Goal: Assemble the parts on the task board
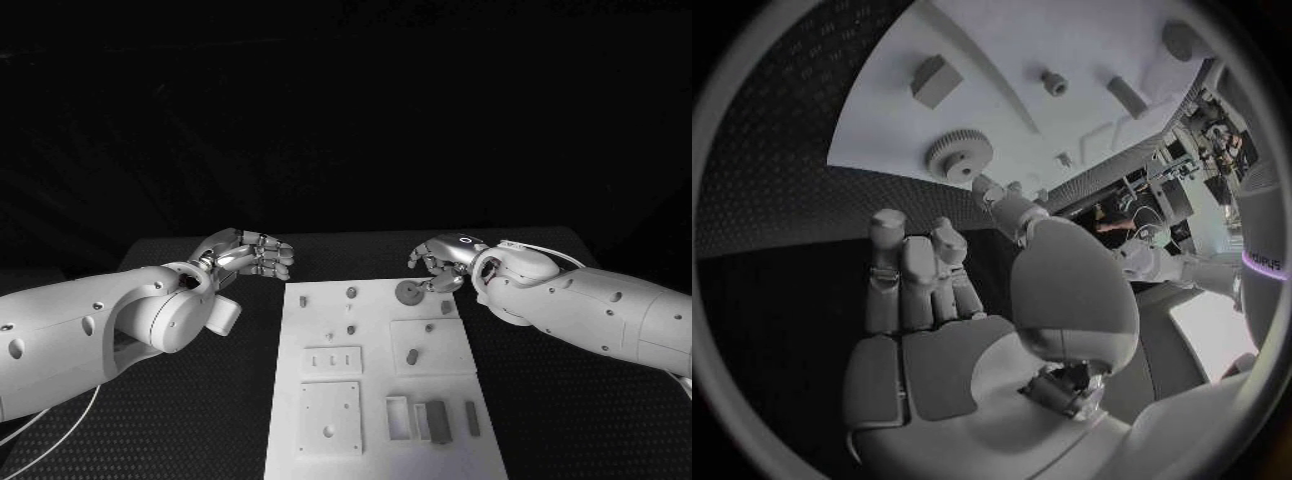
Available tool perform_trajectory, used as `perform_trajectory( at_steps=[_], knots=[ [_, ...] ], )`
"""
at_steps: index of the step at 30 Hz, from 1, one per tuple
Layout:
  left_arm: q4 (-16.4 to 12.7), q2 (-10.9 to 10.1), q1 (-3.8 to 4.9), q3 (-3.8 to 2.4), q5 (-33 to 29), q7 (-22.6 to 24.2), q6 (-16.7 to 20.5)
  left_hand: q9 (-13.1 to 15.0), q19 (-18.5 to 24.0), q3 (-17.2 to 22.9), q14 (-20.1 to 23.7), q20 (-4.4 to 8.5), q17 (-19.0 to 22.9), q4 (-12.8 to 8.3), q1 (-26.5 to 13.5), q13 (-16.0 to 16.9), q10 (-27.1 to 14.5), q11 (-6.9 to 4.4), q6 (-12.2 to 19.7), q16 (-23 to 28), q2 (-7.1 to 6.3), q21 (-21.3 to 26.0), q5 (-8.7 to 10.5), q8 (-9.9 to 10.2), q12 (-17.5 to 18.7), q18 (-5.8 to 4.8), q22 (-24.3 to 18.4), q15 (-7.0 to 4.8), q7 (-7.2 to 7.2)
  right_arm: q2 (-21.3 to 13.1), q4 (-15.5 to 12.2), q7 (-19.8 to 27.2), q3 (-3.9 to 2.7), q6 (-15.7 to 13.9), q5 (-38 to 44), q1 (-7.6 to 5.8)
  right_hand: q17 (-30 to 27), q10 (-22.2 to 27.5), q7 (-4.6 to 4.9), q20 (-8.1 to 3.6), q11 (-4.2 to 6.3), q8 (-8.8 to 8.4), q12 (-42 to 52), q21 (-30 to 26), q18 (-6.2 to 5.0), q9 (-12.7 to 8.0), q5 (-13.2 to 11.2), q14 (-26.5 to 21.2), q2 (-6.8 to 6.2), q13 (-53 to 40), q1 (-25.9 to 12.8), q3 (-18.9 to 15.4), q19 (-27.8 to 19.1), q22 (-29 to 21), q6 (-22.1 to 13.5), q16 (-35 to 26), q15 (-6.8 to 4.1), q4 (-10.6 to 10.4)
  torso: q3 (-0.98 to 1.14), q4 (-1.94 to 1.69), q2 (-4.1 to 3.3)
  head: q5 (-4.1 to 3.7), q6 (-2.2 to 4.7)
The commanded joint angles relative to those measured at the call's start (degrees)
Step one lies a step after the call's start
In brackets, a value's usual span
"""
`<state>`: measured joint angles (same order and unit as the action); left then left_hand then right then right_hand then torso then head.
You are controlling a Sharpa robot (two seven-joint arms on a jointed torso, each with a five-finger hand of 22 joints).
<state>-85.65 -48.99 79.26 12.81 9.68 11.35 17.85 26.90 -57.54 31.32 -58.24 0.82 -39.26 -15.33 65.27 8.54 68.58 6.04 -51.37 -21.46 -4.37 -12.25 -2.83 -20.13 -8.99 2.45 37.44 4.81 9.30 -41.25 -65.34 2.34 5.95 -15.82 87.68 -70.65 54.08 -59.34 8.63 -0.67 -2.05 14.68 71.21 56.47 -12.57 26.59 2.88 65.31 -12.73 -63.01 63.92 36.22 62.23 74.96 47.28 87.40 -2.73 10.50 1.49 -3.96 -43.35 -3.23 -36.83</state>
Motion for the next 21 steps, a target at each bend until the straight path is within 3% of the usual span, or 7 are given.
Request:
perform_trajectory(
  at_steps=[1, 13, 21],
  knots=[
    [-0.1, 0.1, 0.07, -0.05, 0.2, 0.8, -0.8, 0.1, 0.5, 0.1, 0.3, -0.08, -0.1, -0.2, -0.1, 0.1, 0.1, 0.19, 0.2, 0.2, -0.16, 0.3, -0.03, 0.2, 0.3, -0.10, 0.1, 0.18, -0.02, 0.5, 0.8, 0.9, 0.09, 4.0, -1.4, 0.24, -0.1, 3.0, 1.21, 0.13, -1.39, -0.01, 0.3, -0.3, -2.43, 0.0, 0.0, -0.5, -0.20, 0.0, -0.7, -0.1, -0.3, 1.0, 0.6, 0.3, 0.11, -0.3, -0.05, 0.00, -0.02, 0.04, -0.22],
    [0.0, 0.0, 0.07, -0.05, 0.2, 0.6, -0.8, 0.1, 0.5, 0.1, 0.3, -0.09, -0.1, -0.2, -0.1, 0.1, 0.1, 0.19, 0.2, 0.3, -0.16, 0.3, -0.03, 0.2, 0.3, -0.10, 0.1, 0.18, -0.01, 2.1, 3.2, 1.2, 0.21, 3.5, -2.6, 1.64, -0.2, 3.9, 1.82, 0.30, -1.99, -0.74, 0.7, -0.4, -2.43, -0.4, 0.0, -1.3, -0.63, 0.0, -1.3, -0.3, -0.7, 1.0, -1.0, 0.6, 0.66, -1.3, -0.15, -0.09, 0.02, 0.17, -0.72],
    [0.0, 0.0, 0.07, -0.05, 0.3, 0.5, -0.8, 0.1, 0.5, 0.2, 0.3, -0.09, -0.2, -0.2, -0.1, 0.1, 0.1, 0.19, 0.2, 0.3, -0.15, 0.3, -0.04, 0.2, 0.3, -0.10, 0.1, 0.18, -0.01, 2.9, 3.9, 1.4, 0.23, 3.7, -2.6, 1.91, -0.3, 4.1, 1.71, 0.29, -1.90, -0.13, 1.1, -0.2, -2.43, -0.2, 0.0, -1.4, 0.54, 0.1, -0.9, -0.2, -0.8, 1.1, -0.2, 1.0, 0.63, -1.3, -0.18, -0.14, 0.01, 0.10, -0.93]
  ],
)
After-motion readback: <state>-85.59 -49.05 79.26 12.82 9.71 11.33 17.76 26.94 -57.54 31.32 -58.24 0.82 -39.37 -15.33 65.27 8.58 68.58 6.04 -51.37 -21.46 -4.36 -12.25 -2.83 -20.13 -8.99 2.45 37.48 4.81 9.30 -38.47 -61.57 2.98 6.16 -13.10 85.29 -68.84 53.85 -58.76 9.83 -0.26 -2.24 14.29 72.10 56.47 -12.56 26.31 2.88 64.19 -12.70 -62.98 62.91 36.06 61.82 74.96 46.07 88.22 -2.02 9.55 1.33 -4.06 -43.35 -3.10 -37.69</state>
